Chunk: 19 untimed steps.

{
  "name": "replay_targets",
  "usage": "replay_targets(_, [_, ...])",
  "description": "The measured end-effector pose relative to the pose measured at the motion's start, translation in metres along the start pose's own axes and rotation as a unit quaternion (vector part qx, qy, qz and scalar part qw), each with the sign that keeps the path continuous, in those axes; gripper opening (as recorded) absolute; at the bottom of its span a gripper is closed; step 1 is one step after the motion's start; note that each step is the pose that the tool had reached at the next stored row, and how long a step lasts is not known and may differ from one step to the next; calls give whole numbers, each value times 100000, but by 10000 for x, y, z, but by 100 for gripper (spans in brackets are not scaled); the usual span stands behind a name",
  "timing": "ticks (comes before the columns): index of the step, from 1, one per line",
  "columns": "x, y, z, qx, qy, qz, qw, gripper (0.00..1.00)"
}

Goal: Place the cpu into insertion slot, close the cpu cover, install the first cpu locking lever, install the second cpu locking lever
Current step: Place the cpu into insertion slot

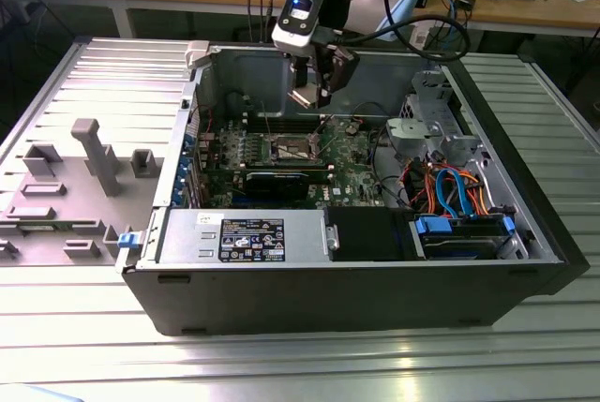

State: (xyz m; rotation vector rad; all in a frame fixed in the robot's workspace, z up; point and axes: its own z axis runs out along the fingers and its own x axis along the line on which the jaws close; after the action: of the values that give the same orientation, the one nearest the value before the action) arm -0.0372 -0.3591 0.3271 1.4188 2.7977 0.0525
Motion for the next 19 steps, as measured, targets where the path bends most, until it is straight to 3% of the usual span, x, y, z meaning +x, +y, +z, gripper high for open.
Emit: replay_targets(19, [0, 0, 9, -37, -93, 2982, 99955, 55])
